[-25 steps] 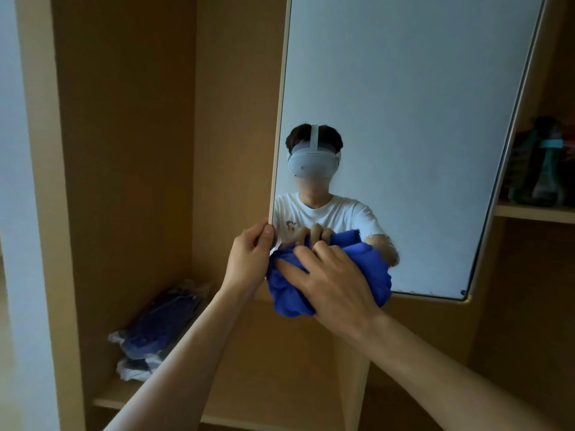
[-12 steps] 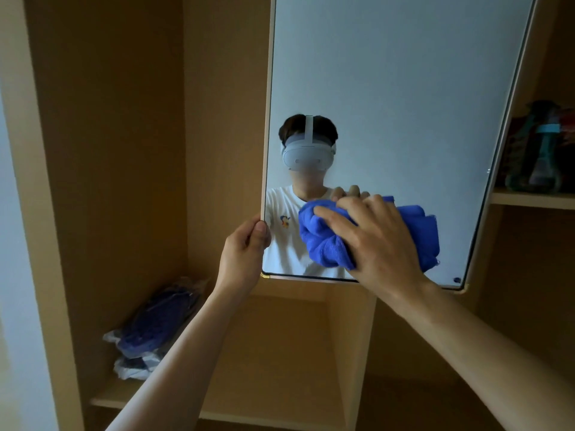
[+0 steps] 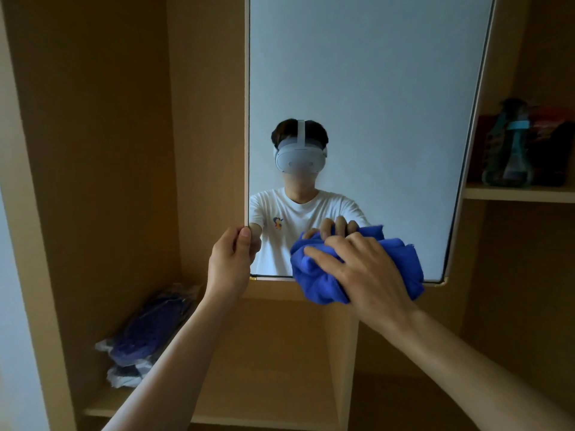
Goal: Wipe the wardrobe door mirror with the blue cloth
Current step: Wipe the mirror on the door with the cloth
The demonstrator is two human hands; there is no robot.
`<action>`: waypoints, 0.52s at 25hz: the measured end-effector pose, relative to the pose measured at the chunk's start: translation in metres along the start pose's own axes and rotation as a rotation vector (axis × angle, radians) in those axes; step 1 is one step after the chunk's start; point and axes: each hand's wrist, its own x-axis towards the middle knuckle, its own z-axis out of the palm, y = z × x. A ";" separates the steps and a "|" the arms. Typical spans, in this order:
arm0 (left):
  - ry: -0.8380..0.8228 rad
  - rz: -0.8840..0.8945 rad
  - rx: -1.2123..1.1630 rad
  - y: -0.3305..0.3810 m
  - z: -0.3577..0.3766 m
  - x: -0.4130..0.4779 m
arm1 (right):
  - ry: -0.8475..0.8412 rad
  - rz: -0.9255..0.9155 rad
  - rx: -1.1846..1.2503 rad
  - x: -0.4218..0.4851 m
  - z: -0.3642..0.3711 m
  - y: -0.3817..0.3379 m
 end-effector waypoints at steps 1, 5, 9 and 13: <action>0.013 0.001 0.005 0.001 0.001 -0.001 | 0.031 0.034 0.003 0.005 -0.006 0.008; 0.067 -0.038 0.016 0.001 0.006 -0.004 | 0.124 0.146 -0.074 0.034 -0.035 0.049; 0.110 -0.064 0.020 0.003 0.011 -0.004 | 0.111 0.130 -0.073 0.034 -0.038 0.060; 0.127 -0.060 0.019 0.001 0.012 -0.004 | 0.093 0.089 -0.027 -0.003 -0.018 0.047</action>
